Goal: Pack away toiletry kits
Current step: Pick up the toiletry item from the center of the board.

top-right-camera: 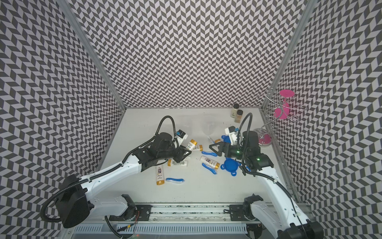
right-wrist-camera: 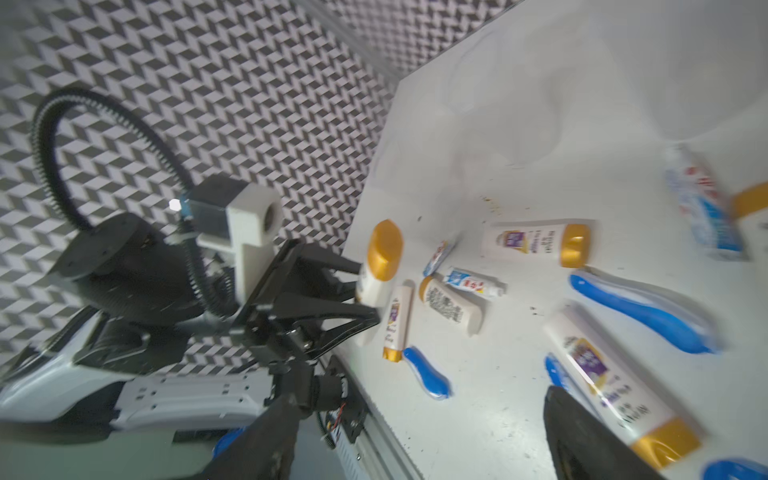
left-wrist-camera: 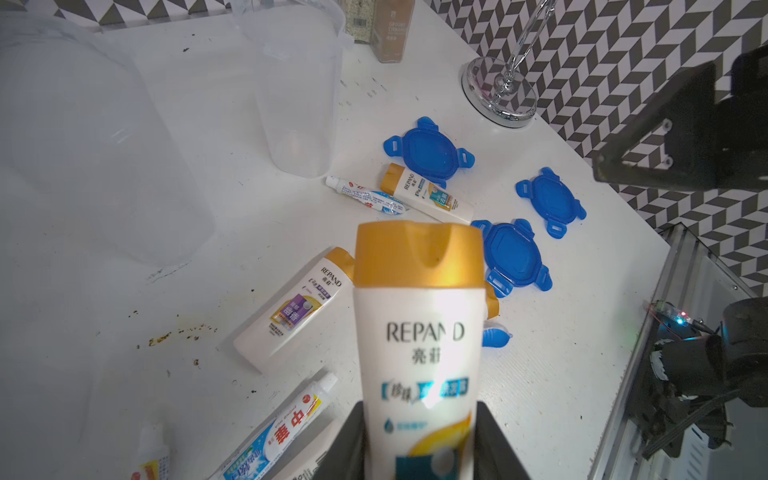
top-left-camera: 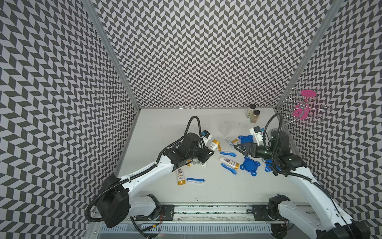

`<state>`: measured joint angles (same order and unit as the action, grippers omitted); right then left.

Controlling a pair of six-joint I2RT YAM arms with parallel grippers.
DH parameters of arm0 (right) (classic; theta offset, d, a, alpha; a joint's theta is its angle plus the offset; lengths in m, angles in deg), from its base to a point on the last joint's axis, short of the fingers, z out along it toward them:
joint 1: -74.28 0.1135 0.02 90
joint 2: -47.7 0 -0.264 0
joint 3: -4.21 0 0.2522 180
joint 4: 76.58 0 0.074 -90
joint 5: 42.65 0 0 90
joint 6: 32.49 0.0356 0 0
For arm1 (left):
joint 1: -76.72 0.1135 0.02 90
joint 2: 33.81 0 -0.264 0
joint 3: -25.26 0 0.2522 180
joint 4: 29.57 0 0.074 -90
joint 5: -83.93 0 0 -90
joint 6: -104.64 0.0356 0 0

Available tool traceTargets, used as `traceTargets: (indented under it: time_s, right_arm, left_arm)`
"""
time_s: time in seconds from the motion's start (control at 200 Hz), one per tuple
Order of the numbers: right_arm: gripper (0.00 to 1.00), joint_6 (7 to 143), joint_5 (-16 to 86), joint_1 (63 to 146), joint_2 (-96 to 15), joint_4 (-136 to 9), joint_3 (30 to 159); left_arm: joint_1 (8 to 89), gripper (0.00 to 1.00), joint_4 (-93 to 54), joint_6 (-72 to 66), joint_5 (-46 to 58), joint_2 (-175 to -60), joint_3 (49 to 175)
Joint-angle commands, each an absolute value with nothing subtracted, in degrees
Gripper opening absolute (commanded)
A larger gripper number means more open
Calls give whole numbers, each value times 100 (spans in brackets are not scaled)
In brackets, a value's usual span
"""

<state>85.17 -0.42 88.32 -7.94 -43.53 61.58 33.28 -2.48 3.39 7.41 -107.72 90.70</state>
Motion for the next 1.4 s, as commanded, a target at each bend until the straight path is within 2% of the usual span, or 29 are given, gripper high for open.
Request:
traceTargets:
  time_s: [0.0, 0.14, 0.466, 0.651, 1.032, 1.287, 1.347, 1.392]
  right_arm:
    - [90, 9012, -378, 9332, -1060, -5750, 6291]
    - [87, 9336, -301, 9632, -1435, -6450, 6172]
    - [82, 9439, -536, 10080, -2440, -7070, 6602]
    - [72, 9516, -643, 10233, -2821, -7282, 6835]
    - [41, 9504, -687, 10477, -3300, -7311, 7041]
    - [15, 9440, -723, 10491, -3479, -7220, 7328]
    - [8, 9293, -684, 10486, -3532, -7022, 7510]
    - [3, 9111, -618, 10489, -3596, -6793, 7704]
  left_arm:
    - [3356, 0, -442, 383, 875, -10637, 9167]
    - [3354, 0, -641, 323, 942, -10348, 9008]
    - [3356, 0, -793, 294, 1081, -9949, 8746]
    - [3352, 0, -751, 373, 1038, -9920, 8703]
    - [3347, 0, -757, 475, 870, -9920, 8621]
    - [3360, 0, -744, 484, 711, -9980, 8626]
    - [3389, 9, -699, 426, 640, -9974, 8622]
    - [3456, 19, -680, 358, 654, -9952, 8622]
